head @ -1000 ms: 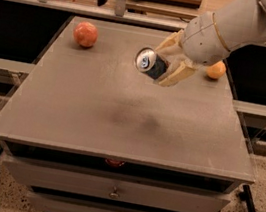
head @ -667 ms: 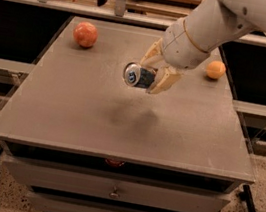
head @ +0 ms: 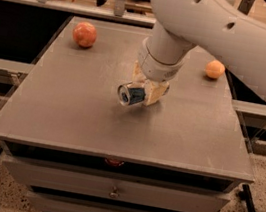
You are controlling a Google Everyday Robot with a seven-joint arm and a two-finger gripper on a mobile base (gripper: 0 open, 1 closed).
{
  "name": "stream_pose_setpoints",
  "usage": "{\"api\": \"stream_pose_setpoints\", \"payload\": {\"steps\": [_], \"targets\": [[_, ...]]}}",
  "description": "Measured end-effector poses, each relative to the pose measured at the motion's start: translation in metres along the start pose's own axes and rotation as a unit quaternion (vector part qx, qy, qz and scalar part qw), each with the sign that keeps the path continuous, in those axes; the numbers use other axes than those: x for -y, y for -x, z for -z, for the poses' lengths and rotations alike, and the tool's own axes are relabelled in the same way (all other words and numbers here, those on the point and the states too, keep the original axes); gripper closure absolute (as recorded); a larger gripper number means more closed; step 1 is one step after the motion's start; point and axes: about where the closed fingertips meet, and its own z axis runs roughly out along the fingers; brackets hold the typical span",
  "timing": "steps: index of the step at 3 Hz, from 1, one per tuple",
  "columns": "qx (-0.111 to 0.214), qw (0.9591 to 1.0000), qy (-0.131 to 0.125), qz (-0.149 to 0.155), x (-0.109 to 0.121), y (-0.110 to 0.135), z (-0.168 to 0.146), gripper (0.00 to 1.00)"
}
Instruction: Knock redbull can over
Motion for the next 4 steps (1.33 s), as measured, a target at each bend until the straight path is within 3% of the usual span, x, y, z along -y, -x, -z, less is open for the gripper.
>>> {"api": "stream_pose_setpoints", "payload": {"steps": [1, 2, 4], "targets": [[-0.085, 0.9961, 0.010, 0.019, -0.002, -0.010, -0.016, 1.00], [-0.138, 0.9900, 0.020, 0.023, -0.002, -0.022, -0.021, 0.84], [-0.166, 0.9852, 0.035, 0.022, -0.001, -0.030, -0.021, 0.39]]}}
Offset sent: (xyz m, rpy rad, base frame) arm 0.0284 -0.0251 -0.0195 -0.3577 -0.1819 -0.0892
